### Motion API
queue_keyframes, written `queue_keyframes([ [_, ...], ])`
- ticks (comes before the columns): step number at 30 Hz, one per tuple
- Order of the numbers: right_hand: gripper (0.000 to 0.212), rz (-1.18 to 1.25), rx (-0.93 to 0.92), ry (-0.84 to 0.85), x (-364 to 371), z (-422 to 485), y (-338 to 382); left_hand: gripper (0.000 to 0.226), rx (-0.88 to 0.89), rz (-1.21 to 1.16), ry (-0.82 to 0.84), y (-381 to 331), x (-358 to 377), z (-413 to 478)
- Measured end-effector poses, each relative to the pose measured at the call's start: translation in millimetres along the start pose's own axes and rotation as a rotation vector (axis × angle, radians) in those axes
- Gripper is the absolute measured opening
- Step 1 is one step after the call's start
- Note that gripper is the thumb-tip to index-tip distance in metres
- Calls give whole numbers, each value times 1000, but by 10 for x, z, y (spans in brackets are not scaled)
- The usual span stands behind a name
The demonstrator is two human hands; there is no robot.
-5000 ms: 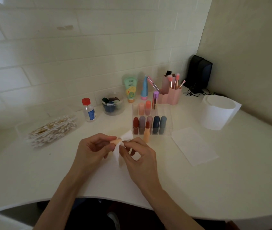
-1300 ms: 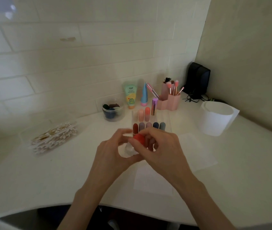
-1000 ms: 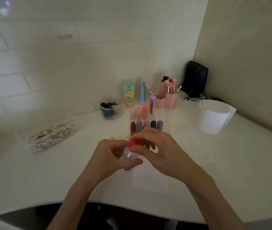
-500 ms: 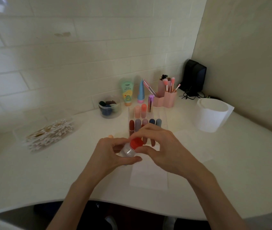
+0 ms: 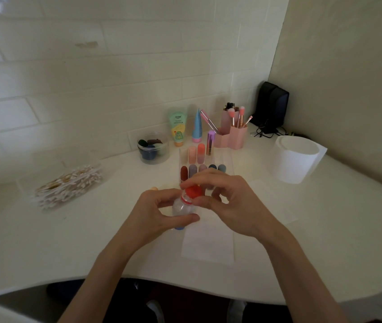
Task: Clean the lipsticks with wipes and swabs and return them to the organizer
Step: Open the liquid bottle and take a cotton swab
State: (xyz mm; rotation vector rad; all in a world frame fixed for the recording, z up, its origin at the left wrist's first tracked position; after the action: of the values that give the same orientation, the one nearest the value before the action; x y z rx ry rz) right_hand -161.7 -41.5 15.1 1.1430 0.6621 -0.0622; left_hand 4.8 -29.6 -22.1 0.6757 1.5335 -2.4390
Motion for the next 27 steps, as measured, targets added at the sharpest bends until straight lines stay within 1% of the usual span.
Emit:
queue_keyframes([
  [3,34,48,-36,-75,-130,-24,-22,39,1,-31,-14,25,-24,-7],
  [5,33,-28,-6,-125,-184,-62,-111,39,-13,-73,-49,67,-46,-24],
  [8,35,-194,112,-148,-170,-137,-292,42,-46,-81,-82,149,-40,-39],
  [12,32,-409,348,-74,-44,-203,-566,47,-89,-131,-105,219,2,-44],
  [17,35,-444,478,28,78,-218,-720,44,-98,-154,-114,277,-2,-91],
  [20,42,-439,491,45,90,-226,-781,44,-115,-135,-111,320,-39,-121],
  [22,44,-406,487,32,77,-232,-825,39,-118,-118,-92,344,-51,-136],
  [24,44,-378,457,-3,64,-231,-858,33,-130,-106,-73,367,-49,-153],
  [27,41,-362,426,-66,60,-227,-876,30,-142,-101,-62,387,-37,-165],
])
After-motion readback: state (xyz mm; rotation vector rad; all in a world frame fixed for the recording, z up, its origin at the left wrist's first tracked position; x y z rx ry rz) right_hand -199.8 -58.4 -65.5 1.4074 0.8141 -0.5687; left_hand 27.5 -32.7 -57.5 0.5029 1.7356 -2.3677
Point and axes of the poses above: each hand's wrist, its own z-axis towards the middle knuckle, its own x-axis out of the palm, y = z × x, the point moved 6 cm from there along z, towards the middle knuckle, and after that the axes turned 8 degrees about x, right-handed, at the moved point
